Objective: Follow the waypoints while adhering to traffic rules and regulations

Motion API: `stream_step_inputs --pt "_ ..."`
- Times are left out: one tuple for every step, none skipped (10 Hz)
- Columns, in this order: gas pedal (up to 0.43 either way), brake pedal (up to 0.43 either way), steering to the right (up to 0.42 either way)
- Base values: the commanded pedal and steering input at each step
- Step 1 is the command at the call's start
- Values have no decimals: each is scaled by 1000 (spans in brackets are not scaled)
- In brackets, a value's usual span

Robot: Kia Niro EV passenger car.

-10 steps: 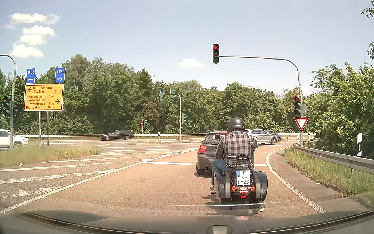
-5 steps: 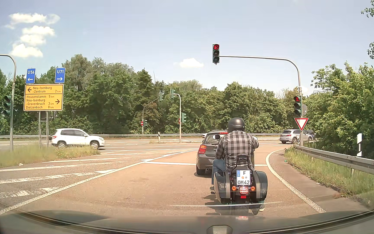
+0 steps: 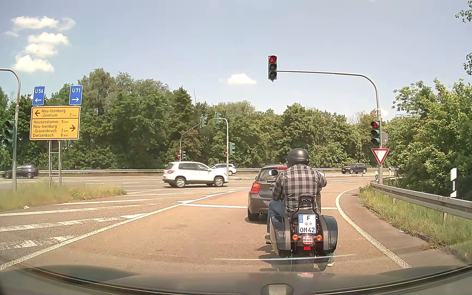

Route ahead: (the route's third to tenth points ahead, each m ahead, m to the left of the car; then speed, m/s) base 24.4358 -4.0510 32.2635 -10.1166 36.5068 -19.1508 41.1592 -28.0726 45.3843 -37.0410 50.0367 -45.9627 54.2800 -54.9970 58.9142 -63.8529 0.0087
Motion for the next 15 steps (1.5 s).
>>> stream_step_inputs --pt "0 372 30" --pt "0 378 30" --pt "0 384 30" --pt "0 396 30" --pt "0 402 30" --pt "0 402 30" --pt "0 402 30" --pt "0 409 30" --pt "0 402 30" --pt "0 396 30" --pt "0 390 30" --pt "0 390 30" --pt "0 390 30" --pt "0 390 30" --pt "0 390 30"
